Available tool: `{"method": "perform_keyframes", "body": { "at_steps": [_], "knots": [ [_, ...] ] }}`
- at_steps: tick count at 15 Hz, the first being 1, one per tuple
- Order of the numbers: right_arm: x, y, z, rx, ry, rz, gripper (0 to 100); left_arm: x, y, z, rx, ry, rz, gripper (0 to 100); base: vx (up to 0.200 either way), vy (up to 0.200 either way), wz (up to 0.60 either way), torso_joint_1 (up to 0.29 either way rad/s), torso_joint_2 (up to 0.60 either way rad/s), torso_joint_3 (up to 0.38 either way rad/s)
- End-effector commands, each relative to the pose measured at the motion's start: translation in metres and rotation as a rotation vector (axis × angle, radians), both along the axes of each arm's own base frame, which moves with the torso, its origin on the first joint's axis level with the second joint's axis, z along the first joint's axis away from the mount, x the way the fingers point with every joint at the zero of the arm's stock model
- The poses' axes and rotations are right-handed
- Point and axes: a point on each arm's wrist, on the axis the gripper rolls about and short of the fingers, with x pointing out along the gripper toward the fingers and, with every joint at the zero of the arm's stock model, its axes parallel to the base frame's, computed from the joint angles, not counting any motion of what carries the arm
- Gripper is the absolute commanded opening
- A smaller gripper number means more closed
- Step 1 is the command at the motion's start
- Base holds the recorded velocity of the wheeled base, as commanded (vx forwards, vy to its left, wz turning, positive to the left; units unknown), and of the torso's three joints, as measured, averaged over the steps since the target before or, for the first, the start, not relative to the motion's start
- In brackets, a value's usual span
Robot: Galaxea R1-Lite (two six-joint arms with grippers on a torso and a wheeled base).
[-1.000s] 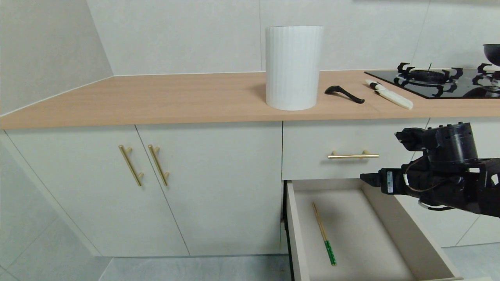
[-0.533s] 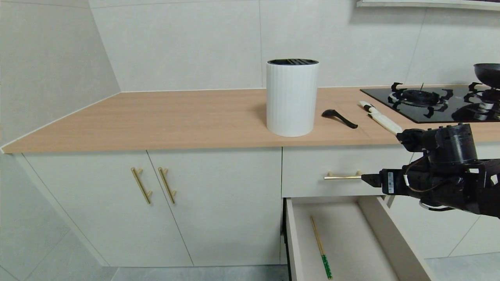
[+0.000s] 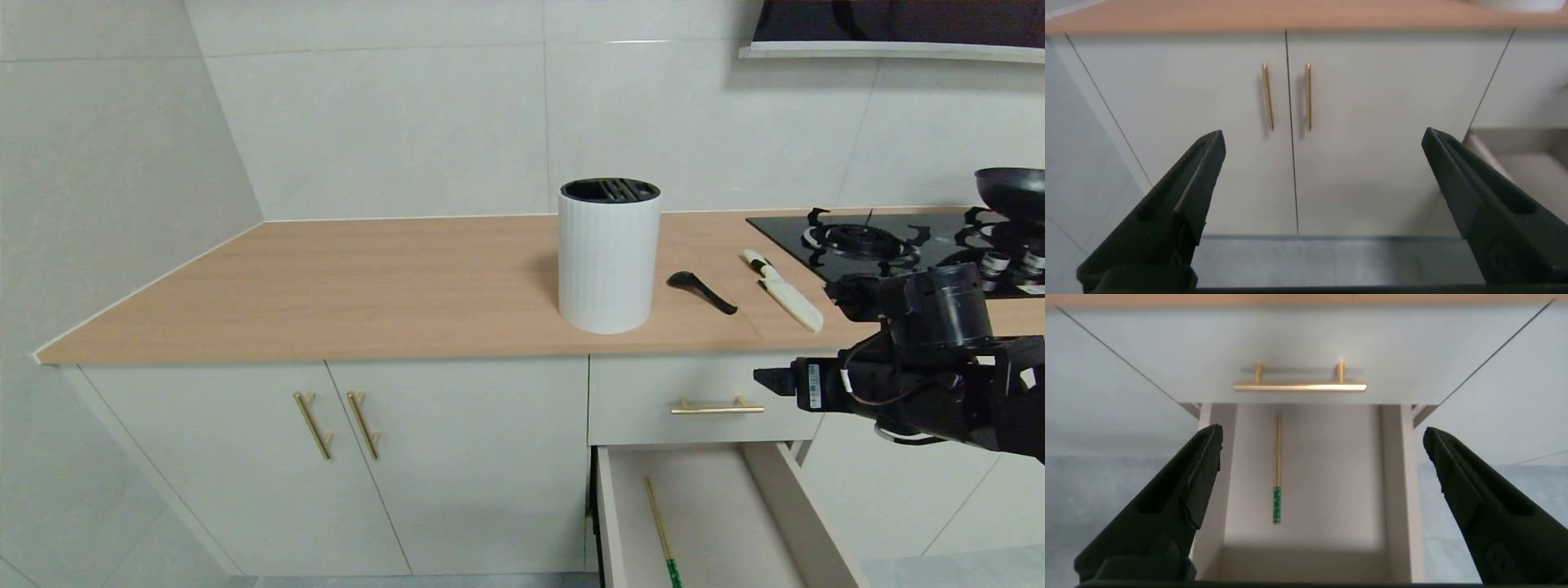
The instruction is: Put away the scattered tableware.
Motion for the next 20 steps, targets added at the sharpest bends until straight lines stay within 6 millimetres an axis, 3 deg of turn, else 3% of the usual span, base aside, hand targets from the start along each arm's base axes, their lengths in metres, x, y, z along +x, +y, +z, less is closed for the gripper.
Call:
{"method": "perform_keyframes", "body": {
  "at_steps": [1,5,9,12,14,19,20],
  "knots": [
    [0.000,0.000,-0.001,-0.001,0.003,0.000,100,0.000,0.000,0.000,-0.001,0.000,0.001,100,0.000,0.000,0.00,0.227,-0.52,-0.276],
    [0.002,0.000,-0.003,-0.003,0.007,-0.002,100,0.000,0.000,0.000,-0.001,0.000,0.001,100,0.000,0.000,0.00,0.228,-0.52,-0.282],
    [0.001,-0.001,0.000,-0.010,-0.003,0.004,100,0.000,0.000,0.000,-0.001,0.000,0.001,100,0.000,0.000,0.00,0.071,-0.15,-0.082],
    [0.010,-0.017,0.007,-0.041,-0.033,-0.011,100,0.000,0.000,0.000,-0.001,0.000,0.001,100,0.000,0.000,0.00,0.000,0.00,0.000],
    [0.046,-0.033,0.032,0.011,-0.132,0.041,100,0.000,0.000,0.000,-0.001,0.002,0.001,100,0.000,0.000,0.00,0.000,0.00,0.000],
    [0.129,-0.021,0.029,-0.044,-0.212,0.142,100,0.000,0.000,0.000,-0.001,0.000,0.001,100,0.000,0.000,0.00,0.000,0.00,0.000],
    [0.138,-0.019,0.024,-0.034,-0.215,0.164,100,0.000,0.000,0.000,-0.001,0.000,0.001,100,0.000,0.000,0.00,0.000,0.00,0.000]
  ]
}}
